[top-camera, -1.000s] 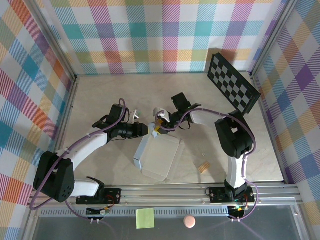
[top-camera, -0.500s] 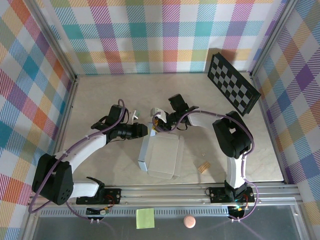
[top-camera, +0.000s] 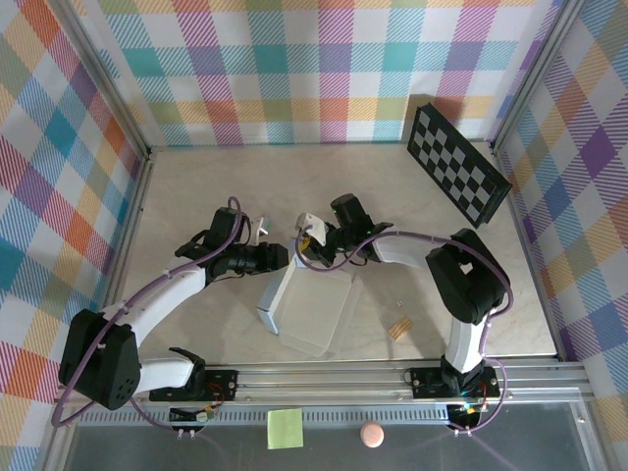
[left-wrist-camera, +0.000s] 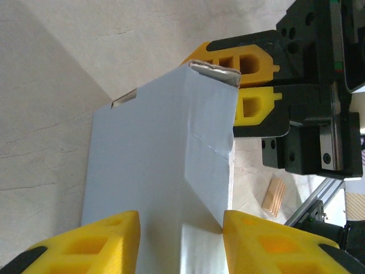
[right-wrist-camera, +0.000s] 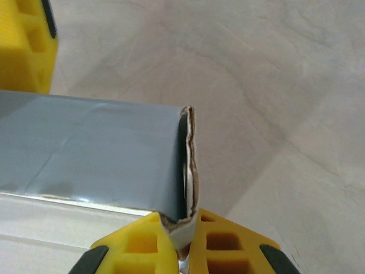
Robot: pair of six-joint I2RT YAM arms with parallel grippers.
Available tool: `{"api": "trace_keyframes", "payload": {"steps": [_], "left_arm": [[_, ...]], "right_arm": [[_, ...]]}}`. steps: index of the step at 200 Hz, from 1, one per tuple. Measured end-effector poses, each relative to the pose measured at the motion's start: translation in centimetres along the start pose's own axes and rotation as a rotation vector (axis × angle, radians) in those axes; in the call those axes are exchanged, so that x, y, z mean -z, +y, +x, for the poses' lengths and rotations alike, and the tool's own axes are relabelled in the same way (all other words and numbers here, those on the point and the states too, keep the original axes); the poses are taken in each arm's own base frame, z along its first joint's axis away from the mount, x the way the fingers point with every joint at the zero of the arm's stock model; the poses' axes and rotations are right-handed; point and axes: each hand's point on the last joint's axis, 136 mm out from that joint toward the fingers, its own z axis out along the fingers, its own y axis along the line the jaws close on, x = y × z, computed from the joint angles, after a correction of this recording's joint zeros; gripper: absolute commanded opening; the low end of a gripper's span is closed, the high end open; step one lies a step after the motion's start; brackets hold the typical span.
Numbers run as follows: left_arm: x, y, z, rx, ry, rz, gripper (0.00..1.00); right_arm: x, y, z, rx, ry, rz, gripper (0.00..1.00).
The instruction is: Fold the paper box
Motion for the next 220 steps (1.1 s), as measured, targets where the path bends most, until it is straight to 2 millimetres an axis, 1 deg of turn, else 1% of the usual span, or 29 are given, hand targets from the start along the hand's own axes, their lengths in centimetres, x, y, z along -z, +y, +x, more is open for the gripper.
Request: {"api": "trace_keyframes", "payload": {"steps": [46,85,107,129,144,161,173,204,220], "left_arm": [[-0.1,0.2,0.0,0.022,-0.003,-0.010,0.43],[-0.2,0.3,-0.1,0.025,-0.012,-0.023,0.44],[-0.2,0.4,-0.5,0.029,-0.028,-0.032,0.45],[-0.1,0.8,-0.7,0.028,-0.040,-0.053,0.45],[-0.1,0.9,-0.6,0.020,-0.040,-0.070,0.45],[-0.1,0.8,-0.4,0.008,-0.031,-0.082,0.45],[-0.1,0.6,-0.1,-0.001,-0.018,-0.083,0.44],[-0.2,0.7,0.1,-0.004,0.000,-0.096,0.44],[-0.2,0.7,0.1,-0.002,0.003,-0.099,0.45]], "right_arm": [[-0.6,0.1,-0.6,-0.098,0.015,0.235,0.00],[-1.0,0.2,-0.9,-0.217,0.002,0.422,0.00],[-0.9,0.2,-0.8,-0.297,-0.030,0.479,0.00],[-0.9,0.3,-0.7,-0.333,-0.065,0.483,0.00],[-0.9,0.5,-0.7,-0.323,-0.080,0.469,0.13],[-0.9,0.5,-0.5,-0.313,-0.099,0.439,0.20],[-0.9,0.5,0.1,-0.307,-0.093,0.413,0.24],[-1.4,1.3,3.6,-0.318,-0.029,0.330,0.31],[-1.7,1.6,4.6,-0.314,-0.008,0.298,0.33]]}}
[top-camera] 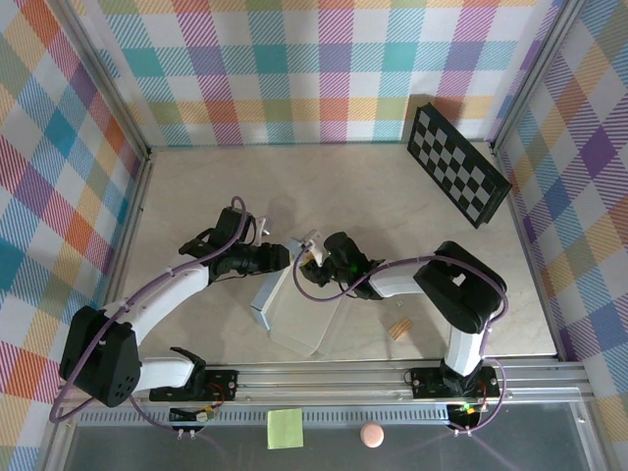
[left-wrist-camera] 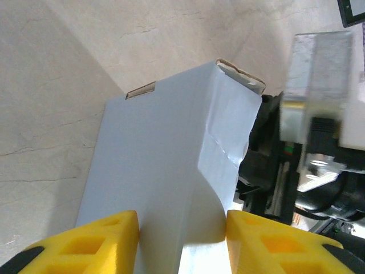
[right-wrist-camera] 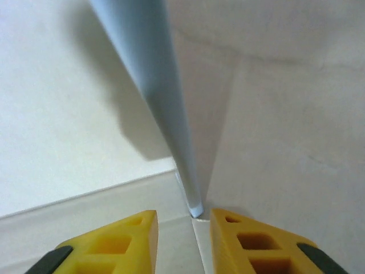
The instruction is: Fold the paper box
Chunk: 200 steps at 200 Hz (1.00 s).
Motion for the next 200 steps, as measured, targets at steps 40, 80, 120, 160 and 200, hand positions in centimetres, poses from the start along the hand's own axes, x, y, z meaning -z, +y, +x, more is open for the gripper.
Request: {"api": "trace_keyframes", "payload": {"steps": [40,80,120,160,200], "left_arm": [[0.2,0.1,-0.6,-0.007,0.017,-0.042,0.53],[0.5,0.0,-2.3,-0.029,0.012,-0.117,0.59],[0.3,-0.8,-4.1,-0.061,0.010,-0.174,0.66],[-1.4,-1.2,-5.2,-0.092,0.047,-0.250,0.70],[-3.5,-1.8,-5.5,-0.162,0.127,-0.309,0.70]], "right_arm": [[0.4,0.5,0.5,0.011,0.005,-0.033,0.34],[3.2,0.0,-0.6,0.009,-0.043,-0.012,0.34],[6.2,-0.7,-3.1,0.013,-0.123,0.030,0.33],[8.0,-0.8,-3.4,0.015,-0.150,0.052,0.34],[9.1,-1.0,-2.4,0.011,-0.138,0.077,0.34]]}}
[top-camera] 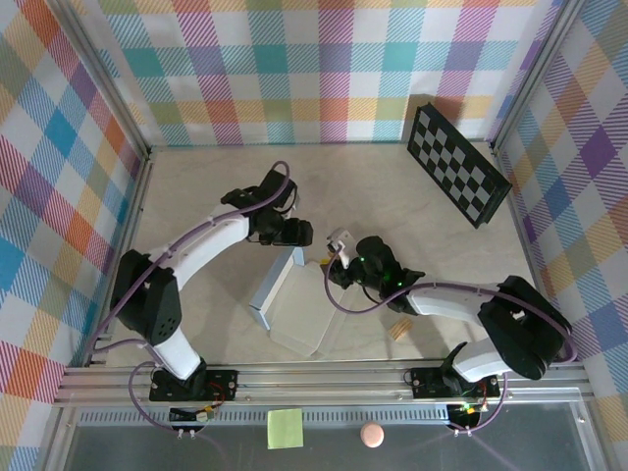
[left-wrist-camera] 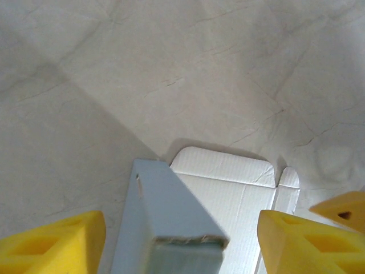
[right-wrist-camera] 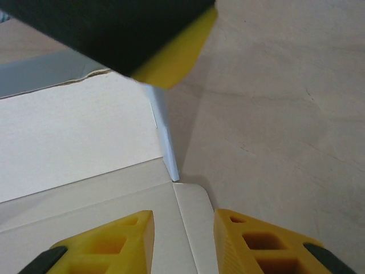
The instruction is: Fold the paper box
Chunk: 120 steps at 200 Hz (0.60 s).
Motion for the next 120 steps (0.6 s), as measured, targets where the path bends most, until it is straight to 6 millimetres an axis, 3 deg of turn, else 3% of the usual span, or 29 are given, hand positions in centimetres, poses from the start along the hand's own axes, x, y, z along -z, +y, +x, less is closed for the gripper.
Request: {"api": "trace_keyframes", "payload": {"steps": [60,120], "left_arm": [[-3.0,0.3,0.5,-0.090,0.130,-0.107,0.61],[-4.3,0.8,1.2,-0.141,0.208,-0.161,0.51]], "right_arm": [[1.1,-0.5,0.6,0.000,-0.001,0.037,0.34],[1.2,-0.8,2.0,-0.005,0.028,0.055,0.34]]}}
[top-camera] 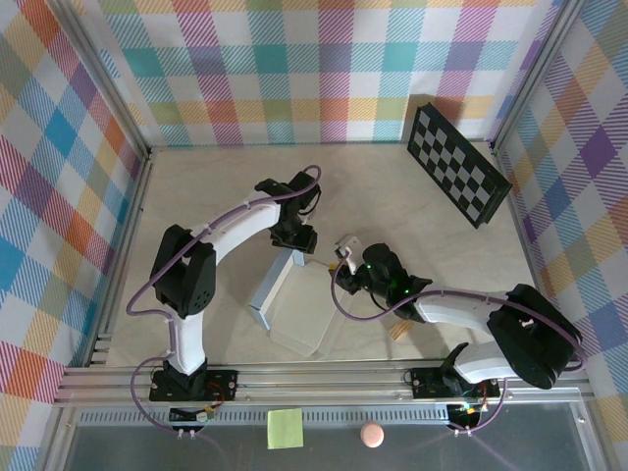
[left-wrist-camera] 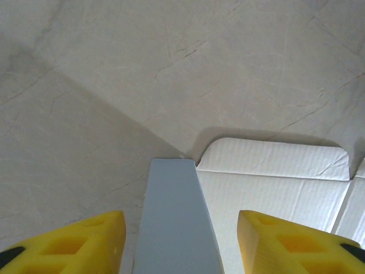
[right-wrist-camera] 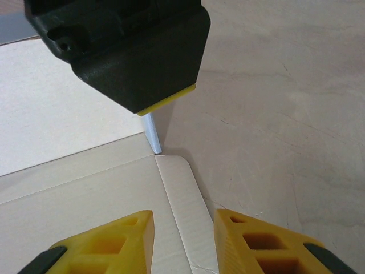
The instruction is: Fold the paper box
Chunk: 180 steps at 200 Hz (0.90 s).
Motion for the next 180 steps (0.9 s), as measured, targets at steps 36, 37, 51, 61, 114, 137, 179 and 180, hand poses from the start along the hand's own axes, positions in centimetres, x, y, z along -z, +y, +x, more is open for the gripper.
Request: {"api": "trace_keyframes", "payload": {"steps": [36,37,51,61,114,137,179,180], "left_arm": [[-0.6,0.0,0.1,-0.012,0.028,-0.007,0.45],[-0.7,0.0,0.1,-0.012,0.029,-0.007,0.45],[-0.8,0.0,0.1,-0.016,0.033,-0.009,0.42],[-0.9,0.0,0.1,-0.018,0.036,-0.009,0.41],[-0.7,0.1,0.2,-0.036,0.047,-0.015,0.29],[-0.7,0.3,0.2,-0.037,0.044,-0.024,0.21],[-0.7,0.4,0.1,-0.037,0.037,-0.030,0.15],[-0.6,0.4,0.1,-0.037,0.035,-0.030,0.15]], "right_arm": [[0.0,-0.2,0.1,0.000,0.002,0.014,0.34],[0.0,-0.2,0.1,0.000,0.002,0.014,0.34],[0.1,-0.3,0.2,0.000,0.001,0.019,0.34],[0.2,-0.5,0.2,-0.001,0.001,0.024,0.34],[0.4,-0.7,0.2,-0.003,-0.002,0.031,0.34],[0.6,-0.7,-0.2,-0.003,-0.011,0.031,0.34],[1.6,-0.7,-0.6,-0.012,-0.016,0.037,0.34],[1.6,-0.8,-0.6,-0.012,-0.016,0.037,0.34]]}}
